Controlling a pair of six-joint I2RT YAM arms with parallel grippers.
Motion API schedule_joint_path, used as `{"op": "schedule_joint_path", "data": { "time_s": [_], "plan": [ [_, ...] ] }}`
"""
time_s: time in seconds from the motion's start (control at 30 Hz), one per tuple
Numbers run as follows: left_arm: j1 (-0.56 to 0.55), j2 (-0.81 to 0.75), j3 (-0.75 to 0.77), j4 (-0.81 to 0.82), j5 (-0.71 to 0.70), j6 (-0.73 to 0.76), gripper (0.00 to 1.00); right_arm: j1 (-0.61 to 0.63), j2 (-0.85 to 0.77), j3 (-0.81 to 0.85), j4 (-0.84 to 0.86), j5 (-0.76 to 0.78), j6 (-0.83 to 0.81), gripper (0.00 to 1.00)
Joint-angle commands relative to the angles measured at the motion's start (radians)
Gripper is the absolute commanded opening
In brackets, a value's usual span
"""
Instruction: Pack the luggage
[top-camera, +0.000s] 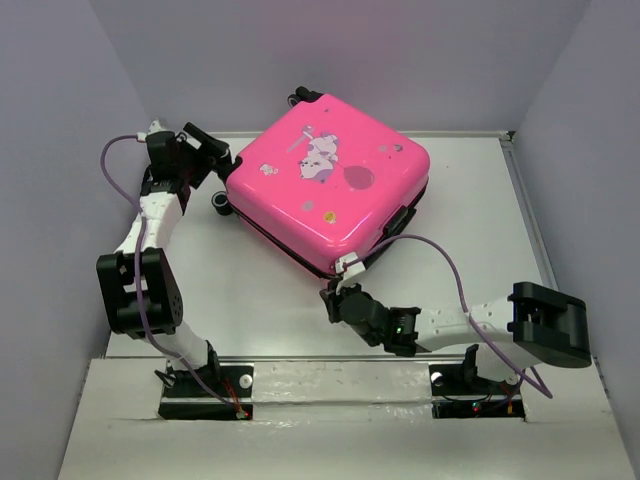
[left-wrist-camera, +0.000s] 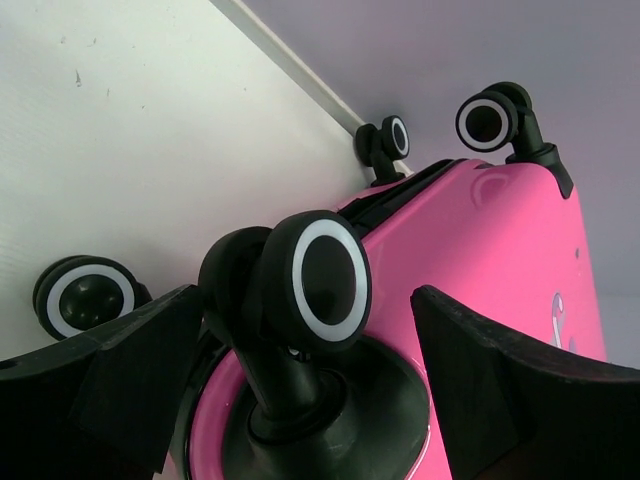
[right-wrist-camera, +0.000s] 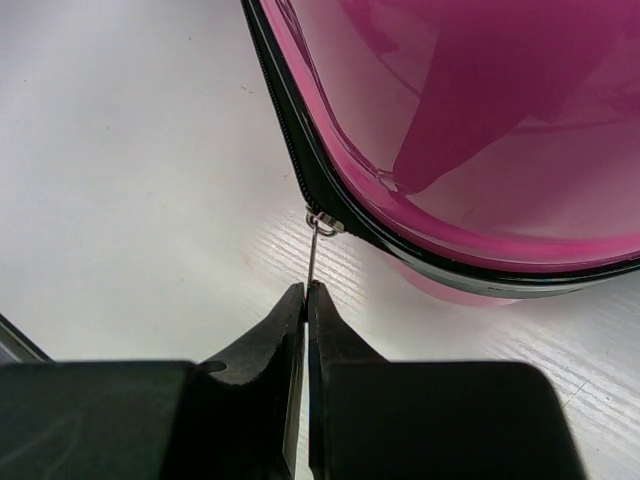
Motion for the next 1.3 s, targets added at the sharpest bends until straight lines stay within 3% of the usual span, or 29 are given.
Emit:
{"op": "schedule_joint_path", "data": {
  "time_s": [0.0, 0.13, 0.37, 0.6, 0.63, 0.67, 0.7, 0.83, 0.97, 1.03, 1.27],
  "plan": [
    [-0.007, -0.034, -0.026, 0.079, 0.018, -0.004, 0.96, 0.03, 0.01, 0.02, 0.053, -0.091, 0.038, 0.07],
    [-0.018, -0.015, -0.029, 0.096, 0.032, -0.02, 0.94, 0.03, 0.004, 0.017, 0.053, -0.088, 0.036, 0.07],
    [-0.041, 0.024, -0.002, 0.131, 0.033, -0.061, 0.79, 0.03, -0.007, 0.005, 0.054, -0.086, 0.043, 0.07],
    [-0.042, 0.035, -0.029, 0.21, 0.055, -0.099, 0.39, 0.03, -0.016, 0.005, 0.053, -0.089, 0.032, 0.07],
    [-0.044, 0.037, -0.029, 0.211, 0.055, -0.098, 0.3, 0.03, -0.019, 0.005, 0.053, -0.089, 0.029, 0.07],
    [-0.044, 0.035, -0.032, 0.211, 0.053, -0.092, 0.11, 0.03, -0.021, 0.006, 0.051, -0.089, 0.026, 0.07],
    [-0.042, 0.034, -0.035, 0.217, 0.053, -0.089, 0.06, 0.03, -0.022, 0.013, 0.051, -0.089, 0.014, 0.07],
    [-0.048, 0.003, -0.08, 0.242, 0.061, -0.063, 0.06, 0.03, -0.018, 0.045, 0.033, -0.083, -0.019, 0.07],
    [-0.155, -0.066, -0.192, 0.269, 0.001, -0.059, 0.06, 0.03, 0.027, 0.134, 0.019, -0.08, -0.057, 0.07],
    [-0.223, -0.127, -0.349, 0.338, -0.005, -0.105, 0.06, 0.021, 0.036, 0.173, -0.008, -0.086, -0.065, 0.07],
    [-0.281, -0.374, -0.616, 0.394, 0.009, -0.11, 0.06, -0.088, -0.042, 0.168, -0.055, -0.209, -0.068, 0.07]
  ]
}}
